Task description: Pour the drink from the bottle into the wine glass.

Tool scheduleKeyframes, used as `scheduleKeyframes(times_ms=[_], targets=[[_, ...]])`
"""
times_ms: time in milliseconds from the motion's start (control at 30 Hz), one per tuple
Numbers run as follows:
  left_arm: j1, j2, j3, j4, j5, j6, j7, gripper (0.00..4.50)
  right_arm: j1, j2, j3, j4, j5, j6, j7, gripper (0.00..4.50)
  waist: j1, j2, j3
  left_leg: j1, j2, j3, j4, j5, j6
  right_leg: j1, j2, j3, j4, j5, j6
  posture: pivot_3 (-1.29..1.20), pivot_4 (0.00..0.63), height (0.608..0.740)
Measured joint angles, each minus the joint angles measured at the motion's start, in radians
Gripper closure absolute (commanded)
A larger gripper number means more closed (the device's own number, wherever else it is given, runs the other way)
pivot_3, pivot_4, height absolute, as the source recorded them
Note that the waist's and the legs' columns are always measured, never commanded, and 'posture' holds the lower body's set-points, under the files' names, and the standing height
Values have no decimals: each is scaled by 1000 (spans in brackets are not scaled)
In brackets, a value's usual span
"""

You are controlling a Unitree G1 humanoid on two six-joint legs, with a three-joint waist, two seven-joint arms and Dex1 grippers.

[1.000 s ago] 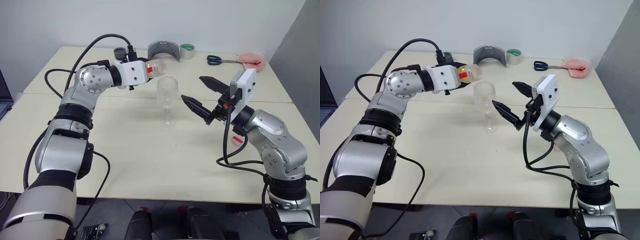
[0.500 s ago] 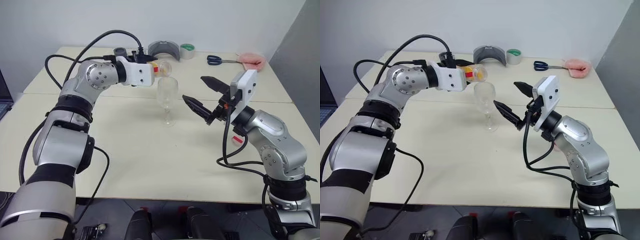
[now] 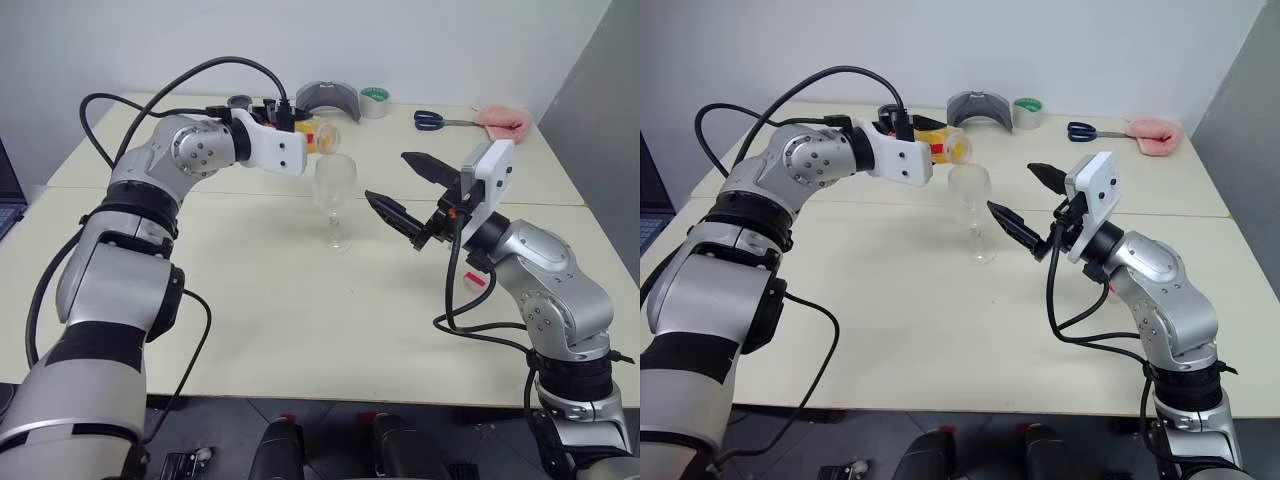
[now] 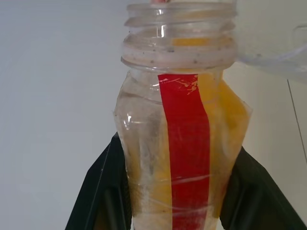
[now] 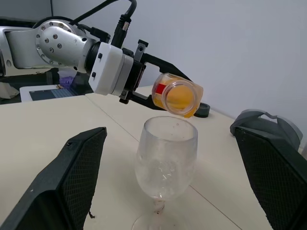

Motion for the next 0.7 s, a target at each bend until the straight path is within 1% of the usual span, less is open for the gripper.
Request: scheduleKeyframes(times_ms=[400, 700], targets=[[-37, 7, -49, 18, 76, -16, 69, 2733, 1, 1, 0, 16, -2, -16, 0, 0, 0, 0, 0, 0, 0, 0, 0, 0, 0, 0, 0, 0, 0, 0, 0, 0, 150, 740], [-59, 8, -69, 41, 101, -37, 95, 2733, 6, 3, 0, 16, -2, -21, -3, 0, 0, 0, 0, 0, 0, 0, 0, 0, 0, 0, 0, 0, 0, 0, 0, 0, 150, 740]])
